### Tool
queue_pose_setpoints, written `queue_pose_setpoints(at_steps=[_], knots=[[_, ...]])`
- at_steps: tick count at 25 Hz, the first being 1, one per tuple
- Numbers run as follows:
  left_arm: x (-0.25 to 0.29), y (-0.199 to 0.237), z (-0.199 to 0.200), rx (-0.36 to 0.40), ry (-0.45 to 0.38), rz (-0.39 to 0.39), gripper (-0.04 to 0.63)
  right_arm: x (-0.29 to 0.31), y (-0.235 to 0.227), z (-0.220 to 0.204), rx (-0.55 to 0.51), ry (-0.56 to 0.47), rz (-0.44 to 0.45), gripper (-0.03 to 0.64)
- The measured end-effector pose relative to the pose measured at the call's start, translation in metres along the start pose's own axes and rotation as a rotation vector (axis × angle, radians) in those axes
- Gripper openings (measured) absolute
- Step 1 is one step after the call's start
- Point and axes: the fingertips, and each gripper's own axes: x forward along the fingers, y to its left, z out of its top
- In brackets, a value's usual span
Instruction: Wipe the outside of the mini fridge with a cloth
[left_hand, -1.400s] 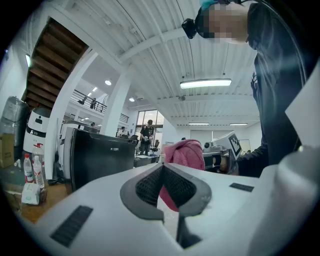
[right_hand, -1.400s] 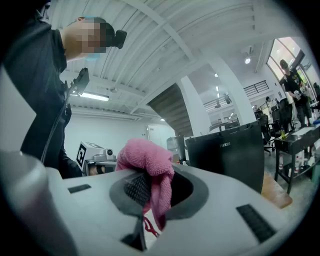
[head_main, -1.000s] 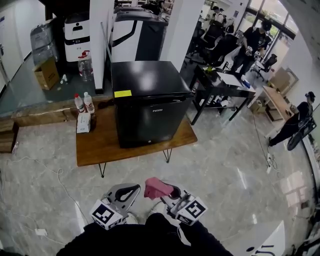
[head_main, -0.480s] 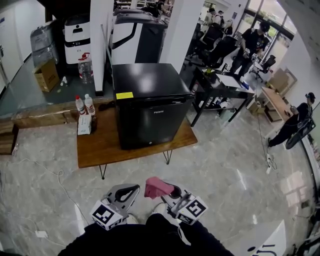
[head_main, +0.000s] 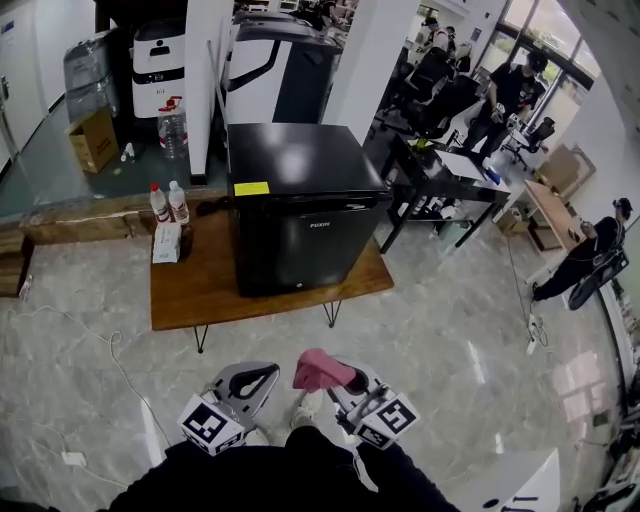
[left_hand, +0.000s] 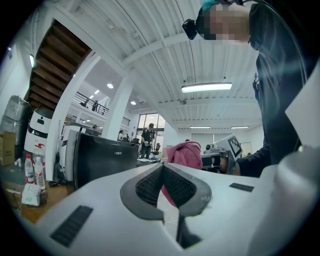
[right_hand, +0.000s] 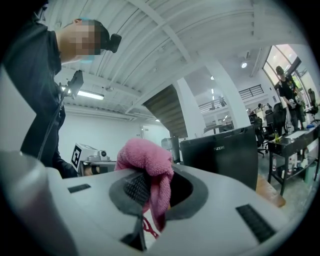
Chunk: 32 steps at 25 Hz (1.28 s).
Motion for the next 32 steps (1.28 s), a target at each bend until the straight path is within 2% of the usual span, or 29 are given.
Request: queue_pose_setpoints(at_steps=[11, 24, 27, 32], knots=[[0.045, 0.032, 0.008, 0.027, 0.010, 0.070, 0.006, 0.021, -0.058, 0.014, 0.007, -0.018, 0.044, 0.051], [0.125, 0.089, 0.015, 0.025, 0.028, 0.200, 0.005, 0.065, -0.156, 0.028, 0.012, -0.008, 0.125, 0.051], [0.149, 0.105, 0.027, 0.048, 0.020, 0.229, 0.006, 0.076, -0.182, 0.041, -0.031, -0.007, 0.142, 0.051], [0.180, 0.127, 0.067, 0.078, -0.021, 0.287, 0.005, 0.095, -0.206, 0.079, -0.163, -0.026, 0.201, 0.051]])
